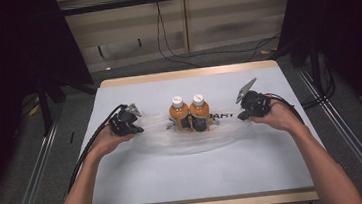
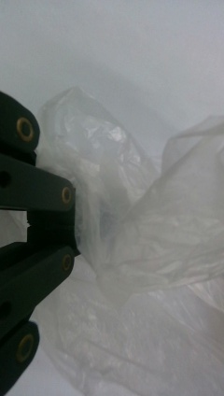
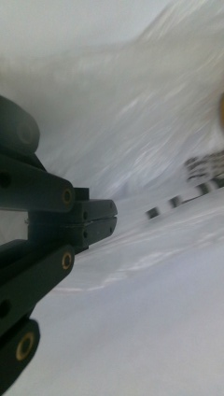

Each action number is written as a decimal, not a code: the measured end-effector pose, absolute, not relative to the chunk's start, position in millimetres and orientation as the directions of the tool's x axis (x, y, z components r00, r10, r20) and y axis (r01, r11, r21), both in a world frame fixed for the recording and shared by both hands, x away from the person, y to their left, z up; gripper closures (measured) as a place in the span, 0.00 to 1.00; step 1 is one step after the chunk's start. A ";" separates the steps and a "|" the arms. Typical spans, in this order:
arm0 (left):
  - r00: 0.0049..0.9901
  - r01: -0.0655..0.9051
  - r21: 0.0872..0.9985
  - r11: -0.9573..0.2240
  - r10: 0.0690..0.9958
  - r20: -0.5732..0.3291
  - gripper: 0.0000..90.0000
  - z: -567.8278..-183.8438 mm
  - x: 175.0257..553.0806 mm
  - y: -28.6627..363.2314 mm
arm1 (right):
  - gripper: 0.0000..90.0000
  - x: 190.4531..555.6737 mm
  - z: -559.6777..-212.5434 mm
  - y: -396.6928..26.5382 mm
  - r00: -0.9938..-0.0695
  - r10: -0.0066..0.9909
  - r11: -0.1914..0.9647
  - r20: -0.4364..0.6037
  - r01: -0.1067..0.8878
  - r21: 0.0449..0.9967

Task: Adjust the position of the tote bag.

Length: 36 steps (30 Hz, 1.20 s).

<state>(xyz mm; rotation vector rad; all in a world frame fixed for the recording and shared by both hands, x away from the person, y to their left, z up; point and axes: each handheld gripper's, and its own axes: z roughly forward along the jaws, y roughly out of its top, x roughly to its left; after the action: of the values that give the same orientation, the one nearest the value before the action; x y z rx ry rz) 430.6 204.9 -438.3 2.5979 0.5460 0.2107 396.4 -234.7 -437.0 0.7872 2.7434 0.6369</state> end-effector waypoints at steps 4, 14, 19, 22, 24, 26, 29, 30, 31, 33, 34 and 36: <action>0.904 0.346 0.558 -0.754 0.428 0.017 0.99 -433.4 422.2 212.1 | 1.00 390.3 -426.5 -236.0 -0.836 0.546 0.721 -0.061 0.430 0.543; 0.895 0.314 0.742 -0.593 0.445 -0.023 0.98 -411.6 396.7 227.6 | 1.00 384.8 -405.5 -225.8 -0.846 0.533 0.631 -0.006 0.393 0.669; 0.909 0.279 0.818 -0.502 0.413 -0.057 1.00 -399.1 386.1 222.5 | 1.00 386.1 -400.8 -216.2 -0.852 0.522 0.584 0.038 0.389 0.713; 0.913 0.272 0.837 -0.475 0.401 -0.069 1.00 -394.1 382.0 205.5 | 1.00 389.2 -398.1 -203.0 -0.853 0.517 0.544 0.068 0.389 0.744; 0.921 0.263 0.832 -0.489 0.384 -0.066 1.00 -396.1 379.3 190.0 | 1.00 390.1 -398.4 -199.6 -0.857 0.510 0.547 0.072 0.387 0.742; 0.935 0.243 0.821 -0.516 0.349 -0.057 1.00 -400.9 377.7 171.7 | 1.00 393.3 -400.9 -188.6 -0.862 0.503 0.573 0.064 0.388 0.722; 0.952 0.221 0.818 -0.531 0.299 -0.064 1.00 -411.7 378.9 145.2 | 1.00 399.2 -406.2 -175.8 -0.868 0.493 0.589 0.069 0.391 0.707; 0.955 0.214 0.810 -0.547 0.293 -0.054 1.00 -413.8 380.1 138.2 | 1.00 402.2 -411.1 -171.4 -0.866 0.495 0.604 0.068 0.399 0.690; 0.954 0.220 0.811 -0.543 0.292 -0.063 1.00 -415.6 381.2 132.7 | 1.00 402.2 -411.1 -171.4 -0.866 0.495 0.604 0.068 0.399 0.690; 0.958 0.213 0.801 -0.559 0.280 -0.060 1.00 -418.2 383.3 120.1 | 1.00 404.4 -414.9 -172.7 -0.858 0.508 0.604 0.074 0.416 0.679; 0.958 0.214 0.801 -0.560 0.280 -0.061 1.00 -419.6 382.7 113.1 | 1.00 405.5 -416.3 -173.4 -0.860 0.506 0.609 0.069 0.413 0.677; 0.963 0.198 0.782 -0.590 0.267 -0.042 1.00 -422.6 381.4 99.0 | 1.00 407.5 -419.0 -173.3 -0.858 0.508 0.605 0.075 0.417 0.679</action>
<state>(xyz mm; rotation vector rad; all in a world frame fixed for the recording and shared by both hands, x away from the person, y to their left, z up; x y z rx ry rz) 381.4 99.0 -422.6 2.2194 0.3249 0.0991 407.5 -173.3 -419.0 0.7818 2.6999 1.0927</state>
